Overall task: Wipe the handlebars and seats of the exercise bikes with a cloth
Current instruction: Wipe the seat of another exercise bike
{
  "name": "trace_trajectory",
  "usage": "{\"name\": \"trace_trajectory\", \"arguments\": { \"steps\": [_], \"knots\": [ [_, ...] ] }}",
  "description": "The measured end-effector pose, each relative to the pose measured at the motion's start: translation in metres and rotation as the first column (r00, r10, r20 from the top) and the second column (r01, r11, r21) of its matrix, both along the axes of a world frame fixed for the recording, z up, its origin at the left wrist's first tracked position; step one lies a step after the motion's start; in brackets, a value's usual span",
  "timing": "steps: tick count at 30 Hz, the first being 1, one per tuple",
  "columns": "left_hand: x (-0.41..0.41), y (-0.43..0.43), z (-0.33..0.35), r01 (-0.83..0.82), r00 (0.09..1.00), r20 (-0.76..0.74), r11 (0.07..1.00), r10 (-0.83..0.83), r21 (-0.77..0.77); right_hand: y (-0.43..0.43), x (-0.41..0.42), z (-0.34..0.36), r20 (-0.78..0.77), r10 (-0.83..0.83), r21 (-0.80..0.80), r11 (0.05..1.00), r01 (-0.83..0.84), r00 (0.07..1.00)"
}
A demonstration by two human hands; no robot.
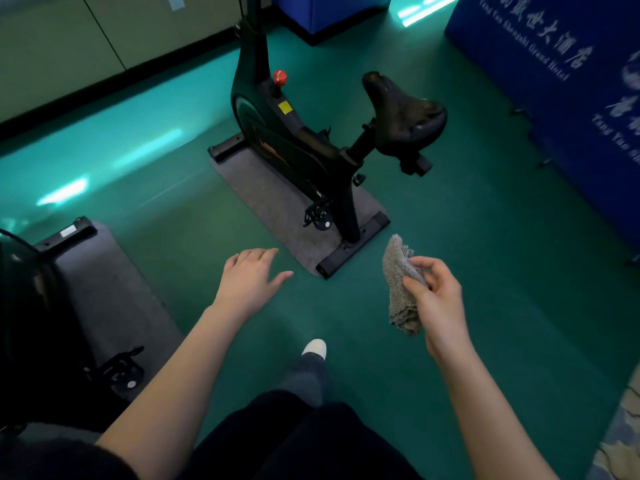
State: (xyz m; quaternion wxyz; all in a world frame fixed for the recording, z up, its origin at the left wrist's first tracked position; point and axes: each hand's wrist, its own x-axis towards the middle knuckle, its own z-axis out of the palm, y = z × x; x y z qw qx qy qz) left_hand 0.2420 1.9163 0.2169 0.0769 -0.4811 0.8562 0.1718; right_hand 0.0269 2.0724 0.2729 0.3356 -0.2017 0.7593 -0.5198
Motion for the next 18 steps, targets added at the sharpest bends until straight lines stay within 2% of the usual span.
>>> {"name": "trace_trajectory", "arguments": {
  "steps": [9, 18],
  "knots": [
    [-0.100, -0.055, 0.012, -0.006, 0.999, -0.053, 1.000, 0.005, -0.009, -0.054, -0.092, 0.000, 0.046, -0.021, -0.006, 1.000, 0.021, 0.999],
    [-0.201, -0.056, 0.008, -0.195, 0.980, -0.044, 0.981, 0.196, 0.020, -0.095, -0.219, 0.003, 0.064, 0.110, -0.038, 0.993, -0.108, 0.992]
  ]
}}
